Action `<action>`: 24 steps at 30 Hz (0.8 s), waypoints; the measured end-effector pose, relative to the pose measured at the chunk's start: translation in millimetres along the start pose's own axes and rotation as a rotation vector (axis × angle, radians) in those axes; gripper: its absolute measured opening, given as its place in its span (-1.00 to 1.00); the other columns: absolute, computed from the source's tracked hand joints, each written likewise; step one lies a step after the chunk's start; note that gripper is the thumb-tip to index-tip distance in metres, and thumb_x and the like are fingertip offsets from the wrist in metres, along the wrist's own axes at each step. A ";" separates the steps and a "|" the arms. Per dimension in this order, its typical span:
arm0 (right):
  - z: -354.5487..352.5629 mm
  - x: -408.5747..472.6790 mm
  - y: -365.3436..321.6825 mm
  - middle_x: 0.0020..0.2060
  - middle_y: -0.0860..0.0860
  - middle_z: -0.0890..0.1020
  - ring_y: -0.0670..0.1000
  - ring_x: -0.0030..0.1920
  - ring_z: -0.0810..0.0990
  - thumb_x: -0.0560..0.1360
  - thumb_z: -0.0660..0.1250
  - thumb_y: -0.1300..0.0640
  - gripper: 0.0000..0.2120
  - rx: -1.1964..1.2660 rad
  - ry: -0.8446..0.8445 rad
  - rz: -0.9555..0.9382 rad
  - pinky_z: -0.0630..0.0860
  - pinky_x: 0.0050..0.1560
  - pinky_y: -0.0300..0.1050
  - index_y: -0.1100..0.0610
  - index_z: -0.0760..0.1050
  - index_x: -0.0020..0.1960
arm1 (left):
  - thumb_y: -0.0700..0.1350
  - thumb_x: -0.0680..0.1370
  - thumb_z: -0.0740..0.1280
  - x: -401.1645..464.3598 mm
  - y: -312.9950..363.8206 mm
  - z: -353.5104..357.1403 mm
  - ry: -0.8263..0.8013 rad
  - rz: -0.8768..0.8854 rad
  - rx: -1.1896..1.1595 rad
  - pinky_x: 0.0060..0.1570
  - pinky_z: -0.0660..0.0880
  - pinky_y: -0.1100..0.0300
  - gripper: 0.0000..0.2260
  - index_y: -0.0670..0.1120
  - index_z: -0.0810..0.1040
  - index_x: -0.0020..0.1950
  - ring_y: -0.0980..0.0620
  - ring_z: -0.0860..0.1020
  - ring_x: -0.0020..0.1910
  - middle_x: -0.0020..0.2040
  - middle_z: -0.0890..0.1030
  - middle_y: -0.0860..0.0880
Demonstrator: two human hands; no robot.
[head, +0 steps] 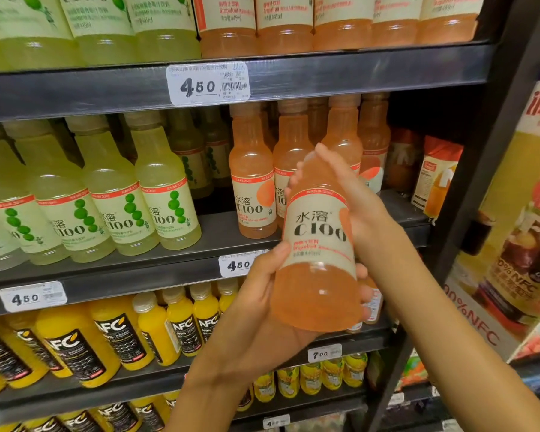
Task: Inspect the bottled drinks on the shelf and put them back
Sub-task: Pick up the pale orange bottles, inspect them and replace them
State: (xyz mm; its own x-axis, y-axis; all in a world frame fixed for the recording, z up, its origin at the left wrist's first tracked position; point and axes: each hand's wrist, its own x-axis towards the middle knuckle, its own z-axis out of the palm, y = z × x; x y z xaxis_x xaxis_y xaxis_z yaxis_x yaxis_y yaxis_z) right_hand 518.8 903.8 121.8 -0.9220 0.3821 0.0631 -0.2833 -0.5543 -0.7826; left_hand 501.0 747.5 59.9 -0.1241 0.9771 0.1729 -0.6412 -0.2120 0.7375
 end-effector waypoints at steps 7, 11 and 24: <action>2.9 -4.2 -13.6 -0.29 0.05 0.60 0.02 -0.28 0.63 0.56 0.27 -0.04 -0.80 -0.118 -0.189 -0.248 0.58 -0.20 -0.07 0.08 0.42 0.04 | 0.30 0.33 0.46 -3.5 0.5 -23.7 0.215 0.017 0.471 0.24 0.47 -0.14 -0.32 -0.06 0.50 0.31 -0.14 0.58 0.18 0.20 0.61 -0.15; 11.2 -14.2 -13.9 -0.26 0.06 0.62 0.06 -0.28 0.64 0.58 0.21 -0.02 -0.75 -0.299 -0.215 -0.367 0.58 -0.26 -0.06 0.11 0.37 0.17 | 0.37 0.17 0.50 -1.4 -2.7 -21.1 0.260 0.039 0.790 0.06 0.56 0.13 -0.21 0.00 0.45 0.28 -0.02 0.63 0.12 0.13 0.66 -0.02; 14.5 -43.8 -10.3 -0.06 0.09 0.62 0.13 -0.02 0.63 0.58 0.21 0.09 -0.68 -0.634 -0.406 -0.578 0.53 0.01 -0.01 0.23 0.32 0.26 | 0.02 0.24 0.56 14.1 -4.7 -43.9 0.420 0.411 1.036 -0.15 0.55 0.35 -0.45 0.34 0.44 0.13 0.17 0.63 -0.01 0.01 0.65 0.17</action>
State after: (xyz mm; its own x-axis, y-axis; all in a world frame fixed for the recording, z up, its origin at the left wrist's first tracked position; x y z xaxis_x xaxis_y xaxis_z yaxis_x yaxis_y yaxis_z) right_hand 558.2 882.0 136.1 -0.7390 0.1192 0.6631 -0.6385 0.1902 -0.7457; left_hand 469.1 763.1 30.2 -0.5393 0.7214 0.4345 0.3979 -0.2364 0.8865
